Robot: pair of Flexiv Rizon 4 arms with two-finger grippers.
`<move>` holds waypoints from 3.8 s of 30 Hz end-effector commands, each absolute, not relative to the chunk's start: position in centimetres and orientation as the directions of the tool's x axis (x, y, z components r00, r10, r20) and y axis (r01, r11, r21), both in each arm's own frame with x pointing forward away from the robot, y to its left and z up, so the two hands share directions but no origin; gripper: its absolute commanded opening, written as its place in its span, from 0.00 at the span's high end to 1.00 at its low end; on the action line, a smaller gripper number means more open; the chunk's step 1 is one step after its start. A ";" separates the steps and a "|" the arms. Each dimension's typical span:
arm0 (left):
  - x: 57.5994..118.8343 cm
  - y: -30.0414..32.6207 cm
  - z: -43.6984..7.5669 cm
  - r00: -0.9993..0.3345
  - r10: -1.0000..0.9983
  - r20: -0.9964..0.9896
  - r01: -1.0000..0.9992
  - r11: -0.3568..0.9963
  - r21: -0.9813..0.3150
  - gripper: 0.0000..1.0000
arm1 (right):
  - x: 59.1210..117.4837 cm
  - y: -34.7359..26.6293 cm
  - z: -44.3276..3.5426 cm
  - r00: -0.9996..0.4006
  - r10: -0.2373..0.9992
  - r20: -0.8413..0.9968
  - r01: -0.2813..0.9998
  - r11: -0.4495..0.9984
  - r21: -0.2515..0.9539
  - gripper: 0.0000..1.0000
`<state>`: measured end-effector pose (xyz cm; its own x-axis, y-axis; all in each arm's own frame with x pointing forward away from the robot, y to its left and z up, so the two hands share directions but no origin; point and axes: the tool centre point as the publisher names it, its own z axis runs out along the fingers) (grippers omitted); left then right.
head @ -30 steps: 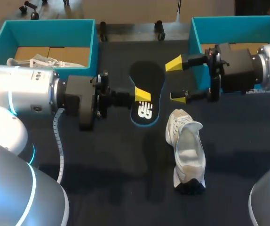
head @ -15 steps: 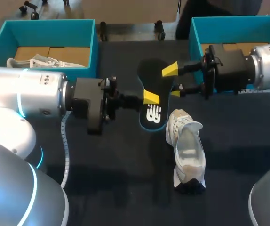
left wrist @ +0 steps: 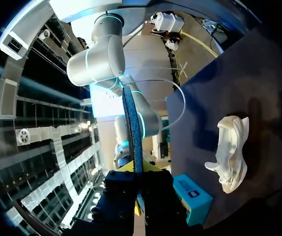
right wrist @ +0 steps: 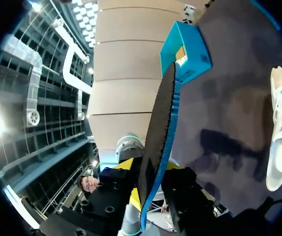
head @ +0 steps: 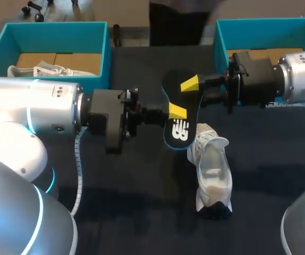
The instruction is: Take the shoe out of the shoebox, open the shoe tongue, remove and reinsert the insole, then place the shoe into the shoebox
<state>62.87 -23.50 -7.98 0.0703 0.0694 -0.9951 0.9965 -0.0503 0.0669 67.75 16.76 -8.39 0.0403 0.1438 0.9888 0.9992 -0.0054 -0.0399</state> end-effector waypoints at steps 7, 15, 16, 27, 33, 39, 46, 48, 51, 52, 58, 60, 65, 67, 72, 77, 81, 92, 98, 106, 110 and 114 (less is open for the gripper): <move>62.5 -23.4 -8.2 0.054 0.076 -0.996 0.998 -0.038 0.051 0.99 | 67.5 17.0 -8.6 0.039 0.138 0.990 0.999 -0.016 -0.037 1.00; 62.3 -22.9 -8.0 0.024 0.081 -0.996 0.998 -0.052 0.020 0.00 | 67.8 16.7 -8.5 0.037 0.142 0.989 0.999 -0.010 -0.036 1.00; 62.3 -22.7 -7.9 0.021 0.083 -0.996 0.998 -0.053 0.017 0.00 | 67.8 16.6 -8.5 0.037 0.143 0.989 0.999 -0.010 -0.036 1.00; 62.8 -20.8 -7.8 0.001 0.102 -0.995 0.999 -0.034 -0.003 0.00 | 67.3 15.4 -8.6 0.056 0.155 0.986 0.998 -0.024 -0.053 1.00; 62.9 -20.2 -7.7 -0.020 0.122 -0.992 0.999 -0.029 -0.024 0.00 | 66.9 14.8 -8.8 0.066 0.155 0.986 0.997 -0.040 -0.061 1.00; 63.4 -18.8 -7.3 -0.055 0.302 -0.952 0.998 -0.022 -0.065 0.00 | 66.6 14.7 -9.2 0.078 0.153 0.985 0.996 -0.044 -0.072 1.00; 64.2 -18.3 -6.0 -0.082 0.425 -0.901 0.996 0.018 -0.082 0.00 | 66.5 15.1 -10.0 0.082 0.140 0.987 0.996 -0.038 -0.077 1.00; 64.3 -18.4 -5.7 -0.088 0.459 -0.884 0.996 0.017 -0.090 0.00 | 66.5 15.2 -10.2 0.083 0.138 0.987 0.996 -0.036 -0.079 1.00; 64.6 -18.3 -5.6 -0.089 0.524 -0.847 0.995 0.008 -0.100 0.00 | 66.5 15.3 -10.4 0.084 0.135 0.987 0.996 -0.034 -0.080 1.00; 64.7 -18.2 -5.6 -0.086 0.549 -0.832 0.995 0.001 -0.102 0.00 | 66.5 15.3 -10.4 0.084 0.135 0.987 0.996 -0.033 -0.080 1.00; 65.7 -18.1 -4.9 -0.072 0.656 -0.752 0.994 -0.017 -0.111 0.00 | 66.5 15.7 -10.8 0.084 0.134 0.987 0.996 -0.027 -0.081 1.00; 66.0 -18.1 -4.6 -0.071 0.687 -0.723 0.993 -0.021 -0.117 0.00 | 66.5 15.8 -11.0 0.085 0.133 0.988 0.996 -0.023 -0.082 1.00; 66.4 -18.1 -4.0 -0.062 0.749 -0.659 0.991 -0.029 -0.127 0.00 | 66.5 16.2 -11.3 0.086 0.131 0.988 0.996 -0.015 -0.084 1.00; 66.5 -18.1 -3.7 -0.062 0.774 -0.631 0.990 -0.034 -0.139 0.00 | 66.6 16.2 -11.4 0.085 0.132 0.988 0.996 -0.014 -0.084 1.00; 67.0 -18.1 -2.5 -0.041 0.831 -0.555 0.989 -0.045 -0.141 0.00 | 66.8 16.4 -11.8 0.083 0.132 0.988 0.997 -0.016 -0.082 1.00; 67.4 -18.4 -1.9 0.001 0.874 -0.485 0.989 -0.073 -0.129 0.00 | 67.0 16.5 -11.8 0.080 0.136 0.988 0.997 -0.012 -0.079 1.00; 67.6 -18.8 -1.5 0.074 0.909 -0.410 0.989 -0.119 -0.086 0.00 | 67.2 16.5 -11.8 0.077 0.139 0.987 0.997 -0.005 -0.077 1.00; 68.1 -19.9 -0.9 0.151 0.952 -0.265 0.987 -0.159 -0.007 0.00 | 67.2 16.6 -12.0 0.074 0.133 0.988 0.997 0.006 -0.076 1.00; 68.2 -20.5 -1.1 0.142 0.967 -0.211 0.990 -0.144 0.006 0.00 | 67.3 16.7 -11.9 0.069 0.131 0.989 0.997 0.010 -0.071 1.00; 68.7 -20.4 -1.7 0.117 0.986 -0.121 0.993 -0.113 0.043 0.00 | 67.2 17.0 -12.0 0.072 0.124 0.990 0.997 0.022 -0.075 1.00; 69.0 -20.1 -1.6 0.079 0.986 -0.149 0.995 -0.070 0.065 0.00 | 67.4 17.1 -12.1 0.070 0.120 0.990 0.997 0.028 -0.074 1.00; 69.0 -20.3 -1.7 0.071 0.981 -0.183 0.996 -0.059 0.071 0.00 | 67.4 17.1 -12.1 0.070 0.120 0.990 0.997 0.032 -0.074 1.00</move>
<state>69.06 -20.11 -1.75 0.0732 0.9704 -0.2301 0.9960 -0.0592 0.0674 67.14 16.89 -11.93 0.0705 0.1211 0.9901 0.9968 0.0277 -0.0744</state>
